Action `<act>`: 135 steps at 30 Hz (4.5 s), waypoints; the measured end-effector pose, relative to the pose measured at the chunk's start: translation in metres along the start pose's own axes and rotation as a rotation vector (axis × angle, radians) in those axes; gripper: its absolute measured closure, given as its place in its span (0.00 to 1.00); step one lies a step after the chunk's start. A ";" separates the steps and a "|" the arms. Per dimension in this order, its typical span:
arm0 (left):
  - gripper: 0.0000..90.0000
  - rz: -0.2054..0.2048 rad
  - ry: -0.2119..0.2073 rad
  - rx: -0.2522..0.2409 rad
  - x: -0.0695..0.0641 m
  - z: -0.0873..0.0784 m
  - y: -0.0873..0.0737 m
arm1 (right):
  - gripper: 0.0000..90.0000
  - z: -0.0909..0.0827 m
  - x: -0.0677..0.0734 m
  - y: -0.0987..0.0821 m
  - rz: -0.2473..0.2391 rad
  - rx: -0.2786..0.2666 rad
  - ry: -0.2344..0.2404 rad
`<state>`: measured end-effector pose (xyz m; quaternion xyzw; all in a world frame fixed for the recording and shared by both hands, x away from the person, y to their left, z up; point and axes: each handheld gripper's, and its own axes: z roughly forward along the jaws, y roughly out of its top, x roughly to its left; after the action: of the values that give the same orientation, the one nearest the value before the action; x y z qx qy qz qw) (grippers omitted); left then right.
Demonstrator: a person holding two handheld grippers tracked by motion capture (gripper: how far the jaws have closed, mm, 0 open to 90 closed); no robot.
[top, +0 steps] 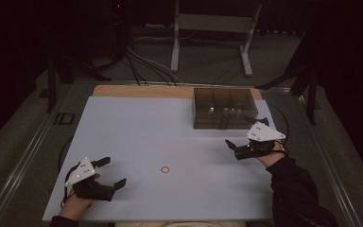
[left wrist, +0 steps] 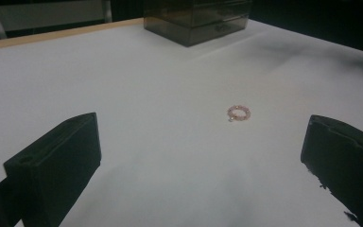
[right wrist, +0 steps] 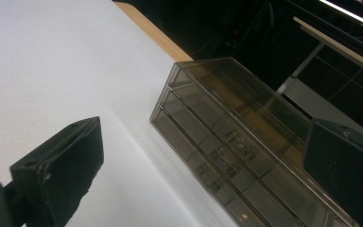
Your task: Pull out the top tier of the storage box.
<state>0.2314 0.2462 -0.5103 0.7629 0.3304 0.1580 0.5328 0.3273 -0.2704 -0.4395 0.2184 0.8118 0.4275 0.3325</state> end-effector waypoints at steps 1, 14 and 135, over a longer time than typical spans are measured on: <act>0.00 0.000 0.000 0.002 0.000 0.000 0.000 | 0.00 0.001 0.000 0.000 -0.007 0.006 -0.005; 0.00 0.002 0.002 0.005 0.000 0.000 0.000 | 0.00 0.013 0.001 -0.004 -0.068 0.057 -0.025; 0.00 -0.004 -0.002 0.011 0.000 -0.001 -0.002 | 0.90 0.101 0.019 -0.019 -0.898 0.565 -0.378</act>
<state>0.2303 0.2473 -0.5113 0.7652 0.3321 0.1543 0.5295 0.3860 -0.2134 -0.5041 0.0050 0.8343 -0.0368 0.5501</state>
